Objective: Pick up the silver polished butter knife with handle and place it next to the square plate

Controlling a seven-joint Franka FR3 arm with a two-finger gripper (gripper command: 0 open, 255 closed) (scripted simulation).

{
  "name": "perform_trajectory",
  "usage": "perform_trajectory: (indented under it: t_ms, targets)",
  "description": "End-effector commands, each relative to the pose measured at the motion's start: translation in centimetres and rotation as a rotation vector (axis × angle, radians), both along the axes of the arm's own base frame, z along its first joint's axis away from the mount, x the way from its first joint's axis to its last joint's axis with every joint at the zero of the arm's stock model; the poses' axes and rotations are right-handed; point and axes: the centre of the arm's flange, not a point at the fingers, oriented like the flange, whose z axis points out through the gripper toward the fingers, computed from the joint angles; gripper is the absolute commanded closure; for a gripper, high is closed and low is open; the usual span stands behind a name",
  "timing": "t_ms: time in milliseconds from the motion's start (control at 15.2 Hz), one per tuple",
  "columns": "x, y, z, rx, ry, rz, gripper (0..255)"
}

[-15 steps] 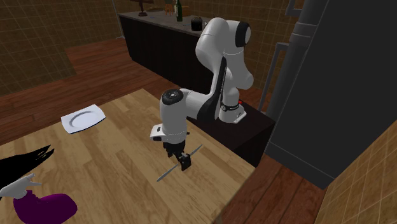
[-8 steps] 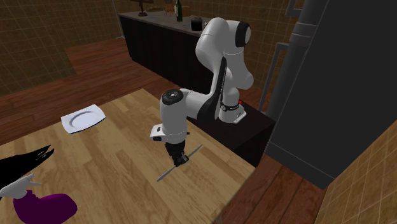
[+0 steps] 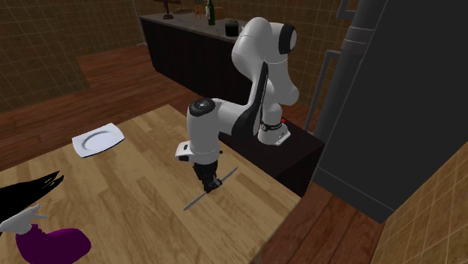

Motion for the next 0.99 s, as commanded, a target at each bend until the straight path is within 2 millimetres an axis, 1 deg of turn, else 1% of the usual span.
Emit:
perform_trajectory:
  t_ms: [0,924]
  targets:
    - [-0.1,0.2,1.0,0.0,0.0,0.0,255]
    - [-0.1,0.2,8.4,0.0,0.0,0.0,255]
